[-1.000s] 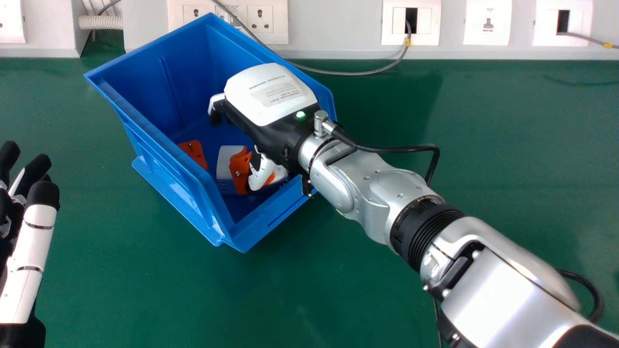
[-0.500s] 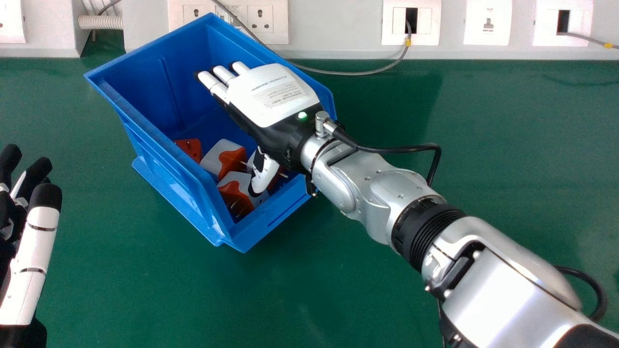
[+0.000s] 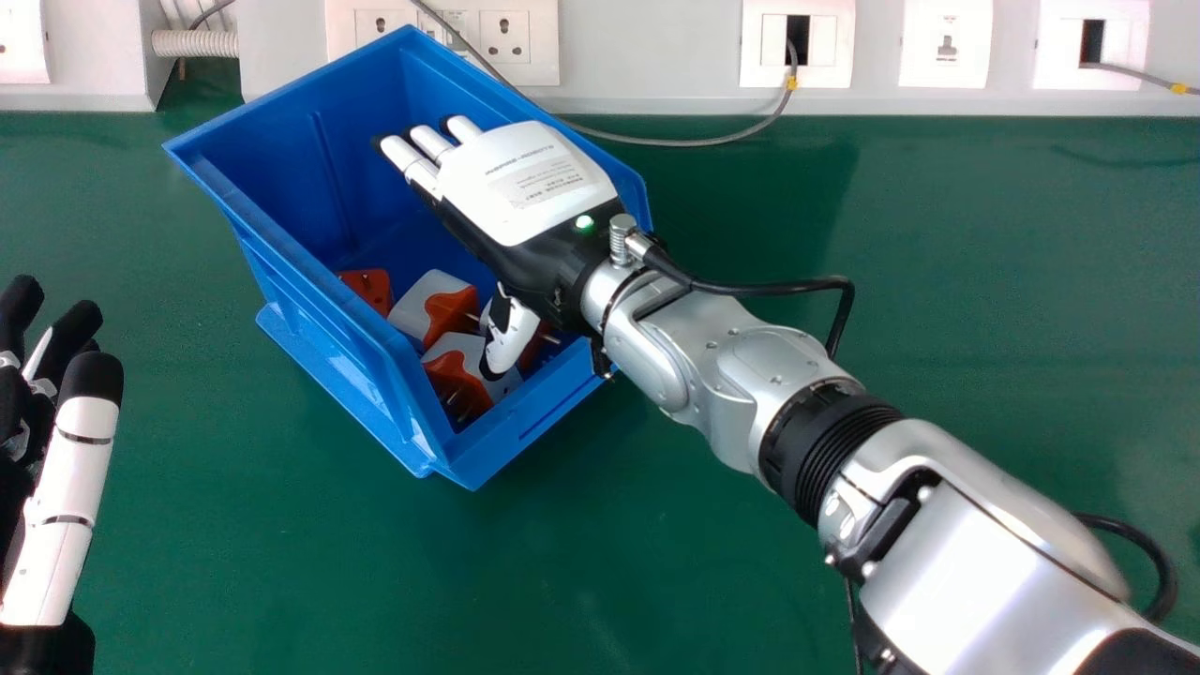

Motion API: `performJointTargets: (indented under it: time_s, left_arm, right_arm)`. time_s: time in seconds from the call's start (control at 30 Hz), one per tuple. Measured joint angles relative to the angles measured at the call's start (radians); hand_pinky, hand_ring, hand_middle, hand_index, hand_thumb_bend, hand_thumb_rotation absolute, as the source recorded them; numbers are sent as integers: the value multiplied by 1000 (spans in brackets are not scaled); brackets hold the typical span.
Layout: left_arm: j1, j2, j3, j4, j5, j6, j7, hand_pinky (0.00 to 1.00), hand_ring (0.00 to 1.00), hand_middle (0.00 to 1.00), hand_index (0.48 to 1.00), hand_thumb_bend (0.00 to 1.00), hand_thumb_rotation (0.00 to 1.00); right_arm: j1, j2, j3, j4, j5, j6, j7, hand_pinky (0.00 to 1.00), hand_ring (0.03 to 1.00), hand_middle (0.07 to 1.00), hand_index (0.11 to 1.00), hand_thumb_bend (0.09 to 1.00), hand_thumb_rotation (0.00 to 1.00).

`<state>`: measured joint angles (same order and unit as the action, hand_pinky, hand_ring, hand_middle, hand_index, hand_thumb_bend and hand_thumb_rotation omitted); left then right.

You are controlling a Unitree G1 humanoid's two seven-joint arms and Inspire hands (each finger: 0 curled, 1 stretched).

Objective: Pick all objects and put in blue box

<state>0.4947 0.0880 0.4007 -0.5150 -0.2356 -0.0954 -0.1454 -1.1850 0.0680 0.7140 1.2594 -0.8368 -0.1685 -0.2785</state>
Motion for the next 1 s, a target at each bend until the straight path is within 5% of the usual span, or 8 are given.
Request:
performJointTargets:
  time_s: [0.23, 0.57, 0.83, 1.0]
  left_arm:
    - [-12, 0, -9, 1, 0, 2, 17, 941, 959, 939, 974, 538, 742]
    - [-33, 4, -13, 0, -1, 27, 19, 941, 956, 937, 976, 536, 742]
    - [-45, 13, -9, 0, -2, 37, 15, 943, 958, 941, 981, 550, 747]
    - [-54, 21, -2, 10, -3, 35, 1, 941, 960, 943, 984, 554, 745]
  right_arm:
    - [5, -28, -7, -46, 0, -38, -27, 854, 1000, 1000, 1000, 808, 133]
    - [48, -101, -4, -175, -33, -85, -95, 966, 1000, 1000, 1000, 787, 154]
    - [147, -205, 3, -358, -98, -86, -133, 995, 1000, 1000, 1000, 773, 219]
    - [242, -302, -9, -560, -129, -65, -113, 999, 1000, 1000, 1000, 776, 283]
